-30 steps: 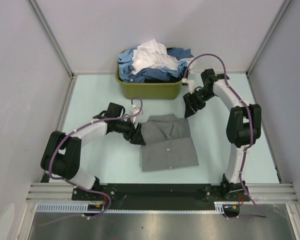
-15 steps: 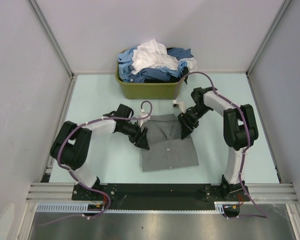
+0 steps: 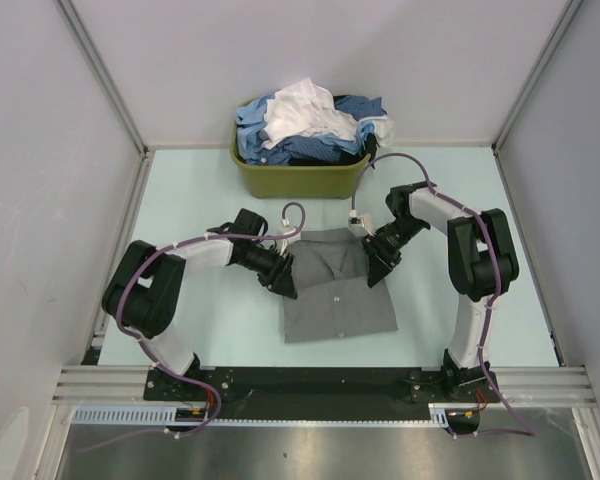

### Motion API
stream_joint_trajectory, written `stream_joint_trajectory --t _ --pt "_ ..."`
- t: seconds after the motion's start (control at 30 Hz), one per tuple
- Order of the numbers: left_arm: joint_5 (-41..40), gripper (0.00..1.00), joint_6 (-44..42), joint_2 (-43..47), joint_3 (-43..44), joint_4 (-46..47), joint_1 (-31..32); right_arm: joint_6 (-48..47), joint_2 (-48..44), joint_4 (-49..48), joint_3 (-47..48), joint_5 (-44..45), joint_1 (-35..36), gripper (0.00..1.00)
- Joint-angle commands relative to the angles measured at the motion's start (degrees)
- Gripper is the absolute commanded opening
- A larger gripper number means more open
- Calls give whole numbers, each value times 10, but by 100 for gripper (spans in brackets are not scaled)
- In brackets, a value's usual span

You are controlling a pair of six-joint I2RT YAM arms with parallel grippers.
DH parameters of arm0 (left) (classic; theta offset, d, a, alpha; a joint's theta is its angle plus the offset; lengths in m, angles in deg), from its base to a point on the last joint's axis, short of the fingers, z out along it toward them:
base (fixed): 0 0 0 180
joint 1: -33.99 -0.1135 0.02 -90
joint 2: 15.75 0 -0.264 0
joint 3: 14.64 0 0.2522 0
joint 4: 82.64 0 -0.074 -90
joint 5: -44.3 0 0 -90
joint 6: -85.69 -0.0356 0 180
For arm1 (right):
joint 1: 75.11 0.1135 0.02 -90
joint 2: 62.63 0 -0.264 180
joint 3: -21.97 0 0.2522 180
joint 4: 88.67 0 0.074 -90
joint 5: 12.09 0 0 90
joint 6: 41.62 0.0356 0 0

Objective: Fold and stack the long sleeve shirts
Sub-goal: Fold the shirt

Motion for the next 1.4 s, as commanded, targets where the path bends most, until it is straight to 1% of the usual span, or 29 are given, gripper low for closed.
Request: stream_joint_trajectory --t 0.0,0.07,0.1,0.17,0.2,0.3,0.5,0.77,1.0,1.23,1.33,1.37 --pt "31 34 -7 14 7 -8 3 -3 -29 -10 -1 -4 -2 24" --pt "25 23 -10 14 16 -17 3 4 -34 -16 2 0 -5 14" --pt "25 14 -10 15 24 -23 3 9 -33 -17 7 2 -6 7" --pt "14 4 -12 18 35 -30 2 17 -29 -21 14 3 -11 1" --pt "8 0 -13 19 41 -36 1 24 -27 -22 25 4 -13 0" --pt "-15 0 -14 14 82 -43 -10 39 -14 -30 48 7 -23 0" --pt "-51 0 -29 -22 153 -67 -31 55 23 -29 123 8 -34 0" --pt "-100 0 -37 -69 224 -73 -49 87 81 -50 221 17 -36 0" --pt "-125 0 -35 -118 289 -74 -57 98 117 -75 259 28 -40 0" --pt "-137 0 -34 -141 320 -72 -60 108 145 -78 300 26 -48 0" --pt "-156 1 -30 -161 330 -67 -60 116 161 -87 296 38 -43 0" --pt "-169 1 -25 -173 334 -68 -60 123 165 -104 289 54 -42 1"
